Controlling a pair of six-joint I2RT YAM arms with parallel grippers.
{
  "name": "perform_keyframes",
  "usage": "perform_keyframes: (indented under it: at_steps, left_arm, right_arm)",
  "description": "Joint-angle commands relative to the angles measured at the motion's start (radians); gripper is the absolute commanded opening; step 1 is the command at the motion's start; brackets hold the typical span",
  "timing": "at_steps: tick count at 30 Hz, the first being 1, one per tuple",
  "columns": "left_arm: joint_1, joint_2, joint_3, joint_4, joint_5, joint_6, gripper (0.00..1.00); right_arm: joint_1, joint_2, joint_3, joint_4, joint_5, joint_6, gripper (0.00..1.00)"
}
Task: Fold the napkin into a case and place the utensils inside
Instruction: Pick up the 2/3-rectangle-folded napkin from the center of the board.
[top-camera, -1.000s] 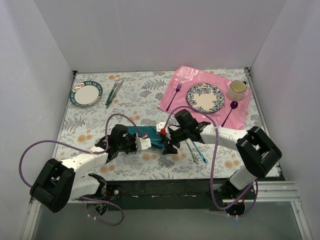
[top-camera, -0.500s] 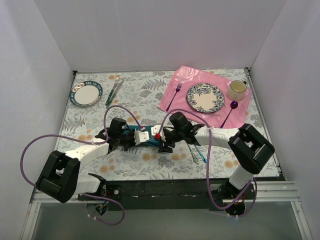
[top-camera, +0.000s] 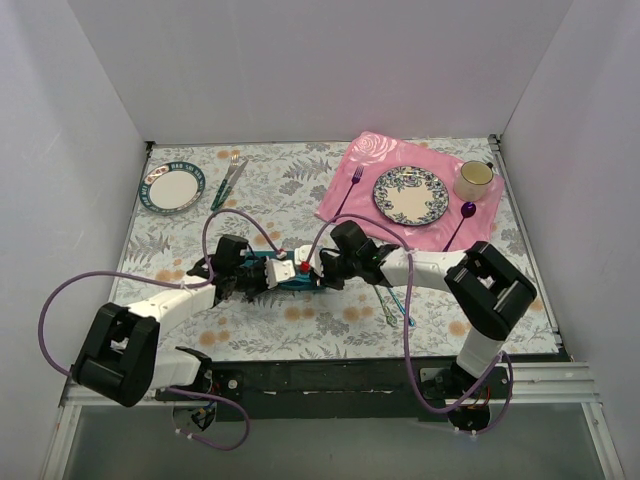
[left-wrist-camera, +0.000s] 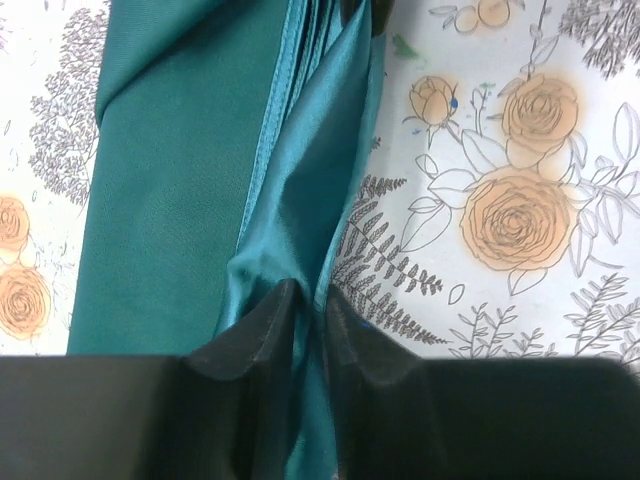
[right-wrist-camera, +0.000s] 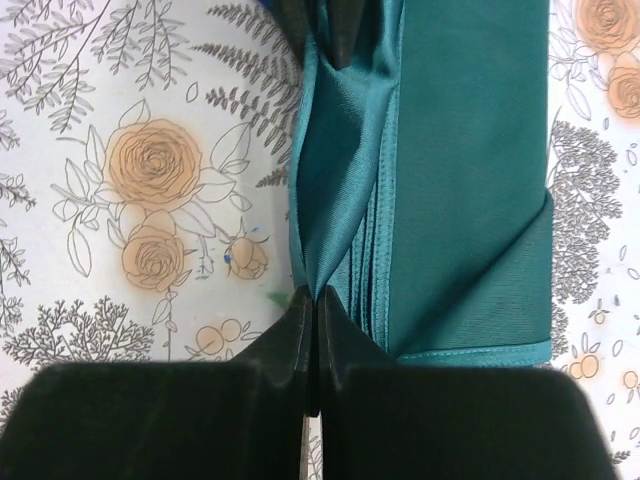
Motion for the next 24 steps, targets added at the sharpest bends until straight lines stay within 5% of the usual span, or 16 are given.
perform_keyframes:
  at_steps: [1, 11, 15, 24]
  left_arm:
    - [0.014, -0.078, 0.003, 0.025, 0.081, -0.020, 0.31]
    - [0.020, -0.206, -0.094, 0.154, 0.216, -0.075, 0.73]
    - [0.016, -0.272, -0.188, 0.283, 0.239, -0.043, 0.76]
    - [-0.026, -0.195, -0.205, 0.366, 0.153, 0.030, 0.61]
  right_arm:
    - [0.003, 0.017, 0.066, -0.015, -0.012, 0.024, 0.01]
    - [-0.005, 0.036, 0.115, -0.079, -0.066, 0.064, 0.01]
    - [-0.006, 0.041, 0.116, -0.079, -0.076, 0.069, 0.01]
    - [-0.009, 0.053, 0.127, -0.087, -0.104, 0.087, 0.01]
